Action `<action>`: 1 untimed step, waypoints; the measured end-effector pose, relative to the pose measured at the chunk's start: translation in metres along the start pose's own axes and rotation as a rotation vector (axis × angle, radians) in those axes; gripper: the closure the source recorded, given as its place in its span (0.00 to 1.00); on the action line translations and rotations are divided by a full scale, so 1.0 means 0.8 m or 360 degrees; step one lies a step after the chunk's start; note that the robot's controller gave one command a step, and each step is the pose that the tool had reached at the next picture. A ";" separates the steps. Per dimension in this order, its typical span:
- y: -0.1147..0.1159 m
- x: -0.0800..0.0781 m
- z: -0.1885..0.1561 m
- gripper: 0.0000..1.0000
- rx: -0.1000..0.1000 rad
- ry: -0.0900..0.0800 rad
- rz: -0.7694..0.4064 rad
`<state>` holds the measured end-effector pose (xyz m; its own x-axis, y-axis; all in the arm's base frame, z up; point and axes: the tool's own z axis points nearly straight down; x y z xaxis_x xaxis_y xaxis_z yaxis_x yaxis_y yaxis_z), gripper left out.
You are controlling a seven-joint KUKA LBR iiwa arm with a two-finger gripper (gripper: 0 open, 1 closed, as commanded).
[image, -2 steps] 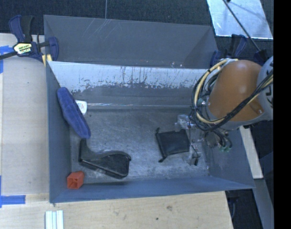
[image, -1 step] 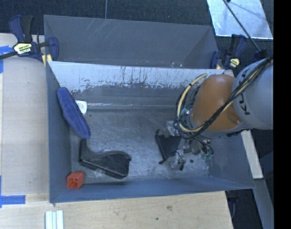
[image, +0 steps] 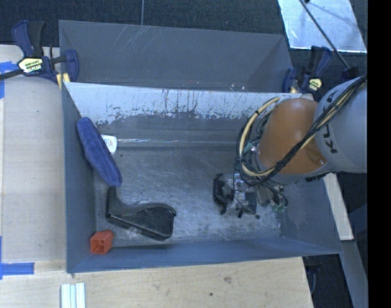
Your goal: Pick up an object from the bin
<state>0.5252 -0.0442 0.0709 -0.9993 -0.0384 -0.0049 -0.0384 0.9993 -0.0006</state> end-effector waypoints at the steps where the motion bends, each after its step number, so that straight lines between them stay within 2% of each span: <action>1: -0.002 0.008 -0.168 1.00 0.0001 -0.0011 0.0065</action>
Offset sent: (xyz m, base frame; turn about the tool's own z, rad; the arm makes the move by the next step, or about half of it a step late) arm -0.0096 -0.0014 0.1297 0.0413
